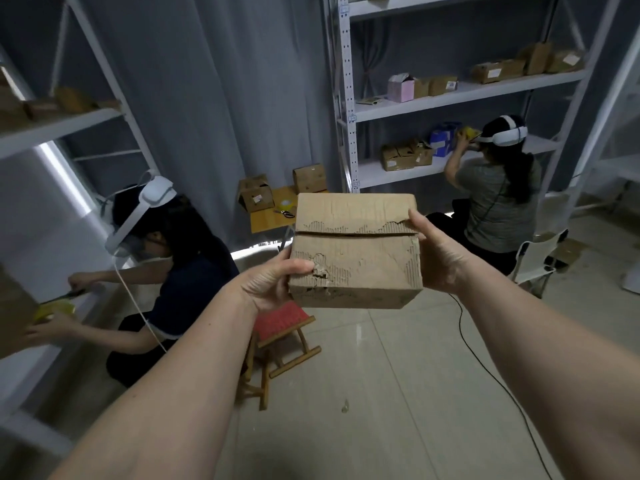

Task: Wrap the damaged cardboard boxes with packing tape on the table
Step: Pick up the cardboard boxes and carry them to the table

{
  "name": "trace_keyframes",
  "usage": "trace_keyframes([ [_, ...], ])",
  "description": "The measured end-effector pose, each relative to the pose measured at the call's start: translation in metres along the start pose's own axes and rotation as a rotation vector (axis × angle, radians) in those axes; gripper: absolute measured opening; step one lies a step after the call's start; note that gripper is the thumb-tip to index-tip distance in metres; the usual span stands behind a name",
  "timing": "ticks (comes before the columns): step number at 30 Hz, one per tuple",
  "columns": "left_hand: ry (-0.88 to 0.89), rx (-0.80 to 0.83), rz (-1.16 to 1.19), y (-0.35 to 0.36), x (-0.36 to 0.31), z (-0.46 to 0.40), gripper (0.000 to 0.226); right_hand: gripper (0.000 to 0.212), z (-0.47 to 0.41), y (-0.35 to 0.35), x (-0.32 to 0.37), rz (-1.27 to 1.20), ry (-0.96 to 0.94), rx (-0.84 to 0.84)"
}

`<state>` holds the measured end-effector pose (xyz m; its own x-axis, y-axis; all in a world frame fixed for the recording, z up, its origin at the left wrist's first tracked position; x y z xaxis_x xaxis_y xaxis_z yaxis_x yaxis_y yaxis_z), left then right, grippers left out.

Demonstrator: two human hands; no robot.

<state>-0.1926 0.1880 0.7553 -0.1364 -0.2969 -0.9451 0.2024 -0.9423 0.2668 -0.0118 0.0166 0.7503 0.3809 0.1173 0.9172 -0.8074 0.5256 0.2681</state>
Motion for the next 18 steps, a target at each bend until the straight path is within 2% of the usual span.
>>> trace_keyframes([
  [2, 0.016, -0.021, 0.023, -0.009, -0.006, -0.015, 0.108, 0.097, -0.012, -0.007, 0.01, 0.033, -0.023, 0.014],
  [5, 0.009, -0.023, 0.024, -0.008, -0.013, -0.047, 0.104, 0.108, -0.033, -0.034, 0.024, 0.007, -0.036, -0.029],
  [8, -0.013, -0.057, 0.008, 0.004, -0.018, -0.091, 0.094, 0.096, -0.056, -0.073, 0.039, -0.045, -0.01, -0.05],
  [12, -0.021, -0.168, 0.1, 0.017, -0.03, -0.154, 0.086, 0.095, -0.086, -0.117, 0.063, -0.057, 0.008, -0.063],
  [16, 0.011, -0.251, 0.071, 0.027, -0.046, -0.209, 0.056, 0.087, -0.116, -0.154, 0.089, -0.084, 0.009, -0.084],
  [18, 0.005, -0.304, 0.048, 0.026, -0.051, -0.232, 0.048, 0.084, -0.13, -0.169, 0.101, -0.081, -0.001, -0.066],
])
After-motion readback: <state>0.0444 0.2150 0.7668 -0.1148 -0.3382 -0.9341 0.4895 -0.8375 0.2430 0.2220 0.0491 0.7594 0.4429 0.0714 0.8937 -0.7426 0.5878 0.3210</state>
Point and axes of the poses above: each hand's wrist, its own z-axis away from the middle knuckle, its own y-axis out of the palm, x = y × z, the point moved 5 cm from there along -z, towards the middle knuckle
